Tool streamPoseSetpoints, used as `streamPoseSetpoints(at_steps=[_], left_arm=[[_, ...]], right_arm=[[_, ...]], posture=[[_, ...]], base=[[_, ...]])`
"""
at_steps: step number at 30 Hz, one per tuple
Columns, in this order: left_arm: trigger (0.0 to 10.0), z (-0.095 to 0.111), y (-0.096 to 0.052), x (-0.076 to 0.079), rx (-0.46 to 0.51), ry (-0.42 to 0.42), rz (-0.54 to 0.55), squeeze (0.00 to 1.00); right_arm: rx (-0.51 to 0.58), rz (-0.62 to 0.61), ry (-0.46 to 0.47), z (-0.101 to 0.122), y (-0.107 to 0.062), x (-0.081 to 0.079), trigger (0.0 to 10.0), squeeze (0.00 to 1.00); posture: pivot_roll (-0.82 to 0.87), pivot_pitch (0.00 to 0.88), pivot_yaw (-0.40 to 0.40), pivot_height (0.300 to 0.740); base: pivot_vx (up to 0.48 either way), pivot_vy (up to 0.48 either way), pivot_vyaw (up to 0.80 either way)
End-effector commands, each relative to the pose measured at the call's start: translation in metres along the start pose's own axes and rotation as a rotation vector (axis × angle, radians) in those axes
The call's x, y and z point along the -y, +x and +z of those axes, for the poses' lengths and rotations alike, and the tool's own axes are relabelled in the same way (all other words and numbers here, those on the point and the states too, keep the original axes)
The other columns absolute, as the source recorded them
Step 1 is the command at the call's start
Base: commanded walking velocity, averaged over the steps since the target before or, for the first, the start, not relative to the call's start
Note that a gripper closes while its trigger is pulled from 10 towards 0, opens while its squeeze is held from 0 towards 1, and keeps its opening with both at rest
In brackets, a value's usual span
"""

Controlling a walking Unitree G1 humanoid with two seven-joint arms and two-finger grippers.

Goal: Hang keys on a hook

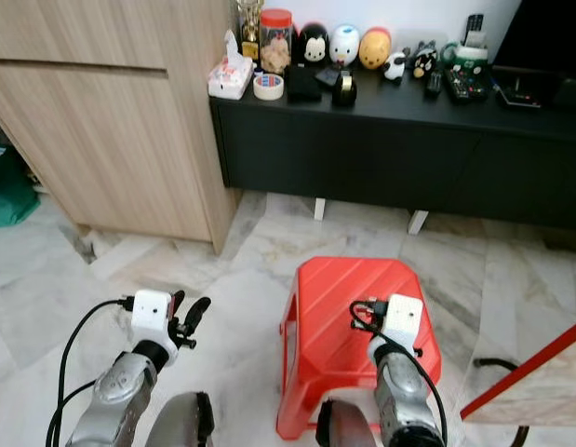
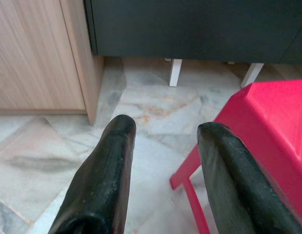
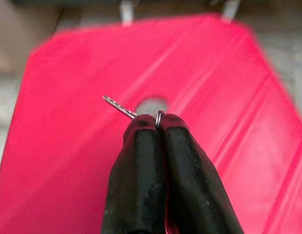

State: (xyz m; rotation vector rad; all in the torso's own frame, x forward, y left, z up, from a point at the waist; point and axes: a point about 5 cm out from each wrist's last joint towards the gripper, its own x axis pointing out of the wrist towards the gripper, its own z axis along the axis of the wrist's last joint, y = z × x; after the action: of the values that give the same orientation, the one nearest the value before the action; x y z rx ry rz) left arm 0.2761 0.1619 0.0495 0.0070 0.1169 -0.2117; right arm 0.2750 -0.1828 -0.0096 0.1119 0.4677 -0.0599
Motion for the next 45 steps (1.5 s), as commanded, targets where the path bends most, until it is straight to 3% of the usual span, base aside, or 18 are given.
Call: streamPoseSetpoints(at_steps=[1, 2, 4, 6, 10, 16, 24, 34, 39, 45], left_arm=[[10.0, -0.001, 0.001, -0.004, -0.006, 0.026, 0.010, 0.00], [10.0, -0.001, 0.002, -0.004, -0.003, 0.028, 0.012, 0.00], [10.0, 0.001, 0.003, -0.006, 0.005, 0.042, 0.011, 0.00], [10.0, 0.001, 0.004, -0.007, 0.009, 0.047, 0.011, 0.00], [10.0, 0.000, 0.005, -0.007, 0.008, 0.048, 0.010, 0.00], [10.0, -0.001, 0.006, -0.006, 0.015, 0.043, 0.011, 0.00], [10.0, -0.007, 0.005, -0.008, -0.006, 0.045, 0.011, 0.00], [10.0, -0.027, -0.001, -0.016, -0.096, 0.033, 0.029, 0.00], [10.0, -0.039, -0.005, -0.023, -0.151, 0.006, 0.058, 0.00], [10.0, -0.060, -0.016, -0.032, -0.269, -0.011, 0.088, 0.00]], right_arm=[[-0.077, 0.032, -0.053, -0.010, -0.002, 0.002, 10.0, 0.00], [-0.092, 0.044, -0.061, -0.011, -0.002, 0.002, 10.0, 0.00], [-0.094, 0.113, -0.162, -0.007, -0.002, -0.002, 10.0, 0.00], [-0.085, 0.161, -0.180, -0.002, -0.001, -0.005, 10.0, 0.00], [-0.050, 0.211, -0.185, 0.012, 0.003, -0.009, 10.0, 0.00], [0.009, 0.206, -0.105, 0.024, 0.007, -0.014, 10.0, 0.00], [-0.061, 0.190, -0.072, 0.005, 0.004, -0.019, 10.0, 0.00], [-0.136, 0.081, -0.023, -0.017, -0.002, 0.002, 10.0, 0.00], [-0.164, 0.027, -0.029, -0.030, -0.007, 0.010, 10.0, 0.00], [-0.230, -0.102, 0.039, -0.054, -0.019, 0.026, 10.0, 0.00]], posture=[[0.02, 0.000, -0.054, 0.606], [0.02, 0.000, -0.054, 0.606], [0.02, 0.000, -0.057, 0.606], [0.02, 0.000, -0.057, 0.606], [0.01, 0.000, -0.060, 0.606], [0.02, 0.000, -0.063, 0.619], [0.02, 0.000, -0.059, 0.669], [0.03, 0.000, -0.052, 0.740], [0.03, 0.000, -0.048, 0.740], [0.02, 0.000, -0.033, 0.740]], base=[[0.000, 0.000, 0.00], [0.000, 0.000, 0.00], [0.000, 0.000, 0.00], [0.000, 0.000, 0.00], [0.000, 0.000, 0.00], [0.000, 0.000, 0.00], [0.000, 0.000, 0.00], [0.000, 0.000, 0.00], [0.000, 0.000, 0.00], [0.000, 0.000, 0.00]])
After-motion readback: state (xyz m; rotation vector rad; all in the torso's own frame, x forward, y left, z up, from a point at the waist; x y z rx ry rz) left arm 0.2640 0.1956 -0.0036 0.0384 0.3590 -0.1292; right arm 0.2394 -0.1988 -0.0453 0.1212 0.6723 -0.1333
